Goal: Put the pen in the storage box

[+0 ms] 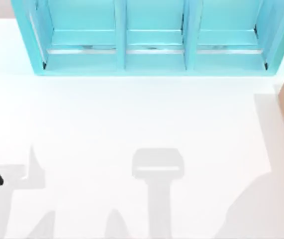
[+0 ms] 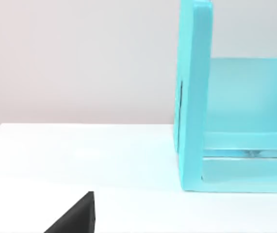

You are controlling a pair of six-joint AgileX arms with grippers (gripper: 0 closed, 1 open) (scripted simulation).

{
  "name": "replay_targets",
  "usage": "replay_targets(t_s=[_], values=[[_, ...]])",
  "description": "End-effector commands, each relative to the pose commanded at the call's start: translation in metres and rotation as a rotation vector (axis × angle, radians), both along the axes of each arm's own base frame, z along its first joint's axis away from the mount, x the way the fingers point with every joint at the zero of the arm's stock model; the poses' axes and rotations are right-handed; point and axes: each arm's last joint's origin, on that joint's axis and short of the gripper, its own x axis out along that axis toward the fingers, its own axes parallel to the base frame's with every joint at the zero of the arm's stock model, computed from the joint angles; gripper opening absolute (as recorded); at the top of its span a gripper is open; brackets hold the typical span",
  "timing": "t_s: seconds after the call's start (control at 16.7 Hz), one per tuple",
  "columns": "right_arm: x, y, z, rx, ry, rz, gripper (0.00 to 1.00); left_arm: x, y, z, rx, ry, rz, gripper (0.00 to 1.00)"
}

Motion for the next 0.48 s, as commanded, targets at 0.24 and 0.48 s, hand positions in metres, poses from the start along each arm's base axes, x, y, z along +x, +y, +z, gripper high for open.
replay_targets(t_s=[0.24,0.48], values=[[0.0000,0.0000,0.0000,0.000,0.000,0.000,0.38,0.0000,0.0000,0.0000,0.000,0.000,0.000,1.00],[0.0000,0.0000,0.0000,0.000,0.000,0.000,0.68,0.0000,0.0000,0.0000,0.000,0.000,0.000,1.00]])
